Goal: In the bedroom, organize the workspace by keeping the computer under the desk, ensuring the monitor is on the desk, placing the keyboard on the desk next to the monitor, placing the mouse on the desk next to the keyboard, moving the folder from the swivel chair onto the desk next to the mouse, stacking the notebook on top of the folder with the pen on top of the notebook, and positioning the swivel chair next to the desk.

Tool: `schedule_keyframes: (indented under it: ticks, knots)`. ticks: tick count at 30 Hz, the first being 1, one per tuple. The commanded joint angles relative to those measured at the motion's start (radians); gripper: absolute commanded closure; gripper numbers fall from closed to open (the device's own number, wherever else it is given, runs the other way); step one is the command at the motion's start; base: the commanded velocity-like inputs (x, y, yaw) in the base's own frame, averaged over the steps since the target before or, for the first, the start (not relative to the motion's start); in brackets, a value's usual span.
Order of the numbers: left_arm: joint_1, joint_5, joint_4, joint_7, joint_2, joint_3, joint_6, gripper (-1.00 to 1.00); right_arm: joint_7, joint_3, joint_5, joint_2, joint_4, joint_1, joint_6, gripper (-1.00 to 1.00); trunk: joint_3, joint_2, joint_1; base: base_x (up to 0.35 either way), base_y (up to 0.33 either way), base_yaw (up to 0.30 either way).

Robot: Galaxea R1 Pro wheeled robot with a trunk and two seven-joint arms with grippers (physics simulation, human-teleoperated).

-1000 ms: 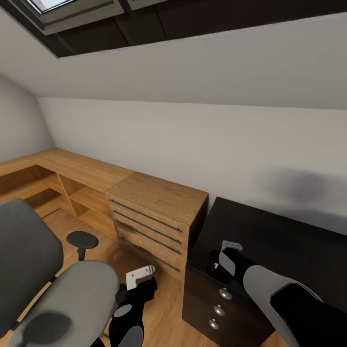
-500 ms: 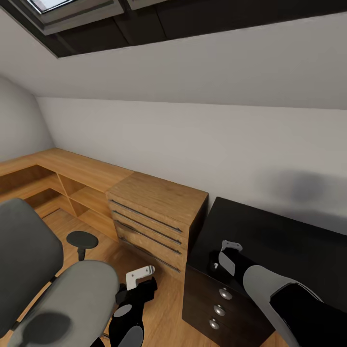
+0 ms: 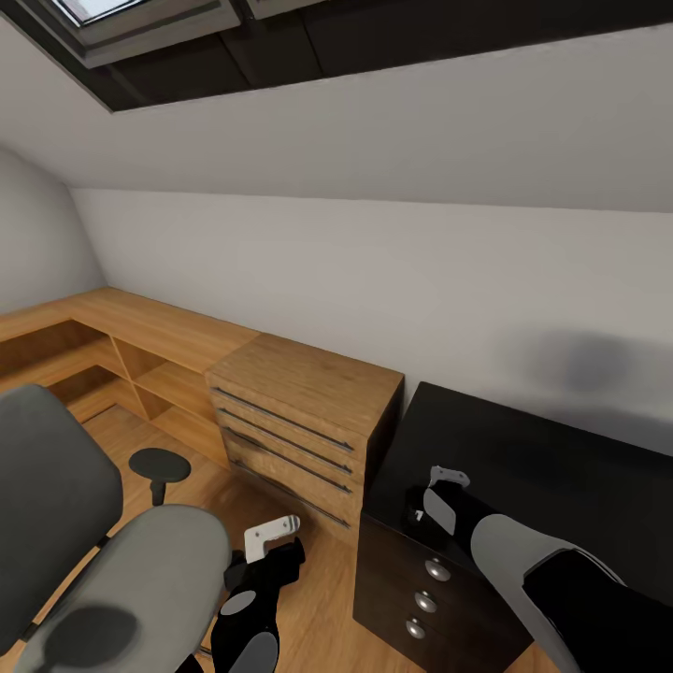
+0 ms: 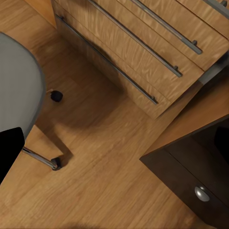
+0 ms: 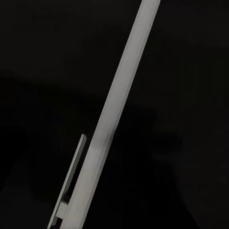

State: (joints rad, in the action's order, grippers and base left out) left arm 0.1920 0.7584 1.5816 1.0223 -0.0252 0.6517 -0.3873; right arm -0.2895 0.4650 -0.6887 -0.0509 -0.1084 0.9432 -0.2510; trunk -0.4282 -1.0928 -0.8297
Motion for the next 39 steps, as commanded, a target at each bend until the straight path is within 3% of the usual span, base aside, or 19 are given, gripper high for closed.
schedule_keyframes:
  ticks: [1, 14, 39]
  knots:
    - [0.001, 0.004, 0.001, 0.007, -0.001, 0.002, -0.005, -1.0, -0.007, 0.009, -0.008, 0.0, -0.001, 0.0, -0.008, 1.0, -0.001, -0.001, 0.0, 0.0, 0.0, 0.0]
    - [0.001, 0.004, 0.001, 0.007, -0.001, 0.002, -0.005, -1.0, -0.007, 0.008, -0.009, 0.0, -0.002, 0.0, -0.063, 1.0, -0.001, -0.001, 0.0, 0.0, 0.0, 0.0]
    - [0.001, 0.004, 0.001, 0.007, -0.001, 0.002, -0.005, -1.0, -0.007, 0.008, -0.023, 0.002, -0.002, 0.0, -0.07, 1.0, -0.001, -0.001, 0.0, 0.0, 0.0, 0.0]
